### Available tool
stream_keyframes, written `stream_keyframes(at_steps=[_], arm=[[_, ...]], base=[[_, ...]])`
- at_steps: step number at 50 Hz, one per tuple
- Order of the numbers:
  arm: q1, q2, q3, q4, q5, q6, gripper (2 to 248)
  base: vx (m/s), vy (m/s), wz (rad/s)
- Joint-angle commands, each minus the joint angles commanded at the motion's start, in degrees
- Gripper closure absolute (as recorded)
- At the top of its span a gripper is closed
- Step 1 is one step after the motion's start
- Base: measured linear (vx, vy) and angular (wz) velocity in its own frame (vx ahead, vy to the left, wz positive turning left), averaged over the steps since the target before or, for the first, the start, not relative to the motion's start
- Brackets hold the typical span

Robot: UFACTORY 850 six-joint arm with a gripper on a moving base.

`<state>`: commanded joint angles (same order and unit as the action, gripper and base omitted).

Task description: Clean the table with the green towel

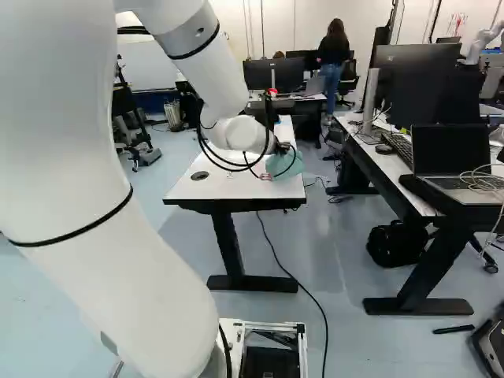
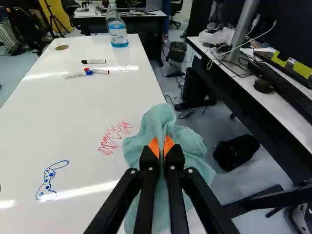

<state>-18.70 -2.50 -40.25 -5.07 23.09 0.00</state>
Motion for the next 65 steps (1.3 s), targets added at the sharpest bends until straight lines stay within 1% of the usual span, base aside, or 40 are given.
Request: stream_keyframes(at_steps=[12, 31, 50, 65], arm=[[0.6, -1.4, -3.1, 0.0, -0.4, 0.0, 220], [2.0, -3.8, -7.7, 0.1, -2.7, 0.0, 220], [3.4, -8.1, -12.4, 0.8, -2.7, 0.0, 220], [4.7, -10.1, -14.6, 1.2, -2.7, 0.0, 220]], base=[[0.0, 0.0, 0.0], [0.0, 0.0, 0.0], [0.0, 0.0, 0.0], [0.0, 0.0, 0.0]])
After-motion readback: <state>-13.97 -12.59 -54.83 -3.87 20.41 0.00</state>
